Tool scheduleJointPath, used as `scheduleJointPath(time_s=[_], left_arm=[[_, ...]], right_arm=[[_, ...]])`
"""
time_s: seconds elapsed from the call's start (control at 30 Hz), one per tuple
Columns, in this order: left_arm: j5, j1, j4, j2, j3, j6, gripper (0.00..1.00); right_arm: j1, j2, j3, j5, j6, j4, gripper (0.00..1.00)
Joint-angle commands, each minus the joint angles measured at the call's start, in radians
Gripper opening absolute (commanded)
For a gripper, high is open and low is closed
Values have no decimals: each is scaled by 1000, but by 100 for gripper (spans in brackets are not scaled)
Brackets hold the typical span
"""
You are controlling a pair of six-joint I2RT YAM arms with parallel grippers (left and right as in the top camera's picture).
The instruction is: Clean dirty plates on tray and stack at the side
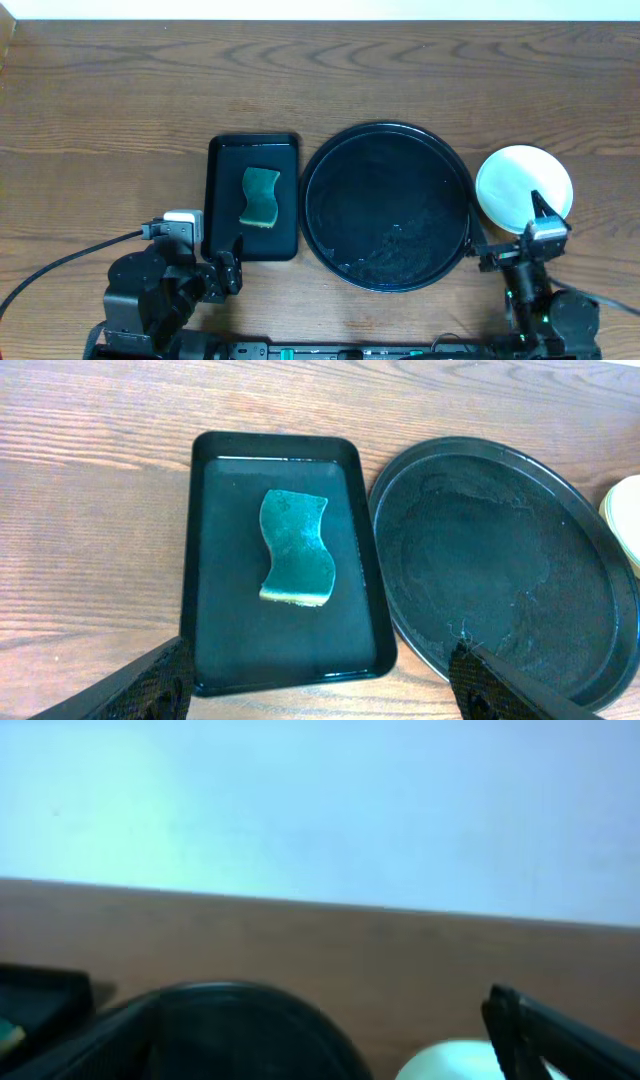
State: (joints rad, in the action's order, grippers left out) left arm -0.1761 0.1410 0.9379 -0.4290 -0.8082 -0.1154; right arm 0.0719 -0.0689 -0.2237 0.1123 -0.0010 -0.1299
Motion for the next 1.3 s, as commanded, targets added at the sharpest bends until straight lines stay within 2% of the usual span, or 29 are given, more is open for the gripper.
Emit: scheduleJointPath(time_s=[0.0, 0.17, 0.3, 0.4, 1.27], left_arm=[[12, 0, 1, 5, 5, -5, 82], [12, 0, 1, 5, 5, -5, 82], [12, 0, 1, 5, 5, -5, 82], [12, 0, 1, 5, 5, -5, 82], [12, 0, 0, 5, 5, -5, 82]], right_arm=[[25, 40, 85, -11, -12, 116, 99], [30, 64, 214, -25, -15, 317, 99], [33, 64, 219, -81, -16, 211, 99], [35, 64, 219, -82, -13, 56, 99], [39, 63, 219, -82, -12, 58, 99]])
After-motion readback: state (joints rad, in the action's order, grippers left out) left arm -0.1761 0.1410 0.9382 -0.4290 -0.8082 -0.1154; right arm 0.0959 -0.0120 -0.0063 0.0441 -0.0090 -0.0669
